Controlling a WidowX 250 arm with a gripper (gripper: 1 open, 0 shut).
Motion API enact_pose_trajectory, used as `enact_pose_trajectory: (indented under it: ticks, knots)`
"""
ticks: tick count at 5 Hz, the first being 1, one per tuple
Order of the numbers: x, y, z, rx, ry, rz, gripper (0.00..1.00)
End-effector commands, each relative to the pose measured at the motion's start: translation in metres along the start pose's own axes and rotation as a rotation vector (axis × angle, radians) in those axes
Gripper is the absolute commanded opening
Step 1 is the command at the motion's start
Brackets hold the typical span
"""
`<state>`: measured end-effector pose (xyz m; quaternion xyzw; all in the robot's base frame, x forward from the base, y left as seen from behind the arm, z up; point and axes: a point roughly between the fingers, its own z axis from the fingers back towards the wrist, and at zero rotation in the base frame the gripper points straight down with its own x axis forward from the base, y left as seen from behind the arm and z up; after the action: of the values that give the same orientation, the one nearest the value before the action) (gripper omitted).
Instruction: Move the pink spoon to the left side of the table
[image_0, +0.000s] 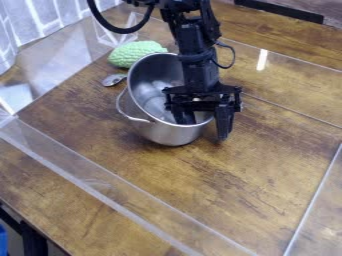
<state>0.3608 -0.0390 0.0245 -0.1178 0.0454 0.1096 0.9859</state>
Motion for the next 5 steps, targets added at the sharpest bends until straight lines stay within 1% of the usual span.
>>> enact_pose_trajectory:
  ticks: [1, 3, 5]
  knots:
    - [0.0, -0.02, 0.005, -0.014, -0.045, 0.067, 0.0]
    - [0.007, -0.011, 0.014, -0.002, -0.027, -0.006, 0.0]
    - [0.001, -0.017, 0.031, -0.004, -0.039, 0.063, 0.0]
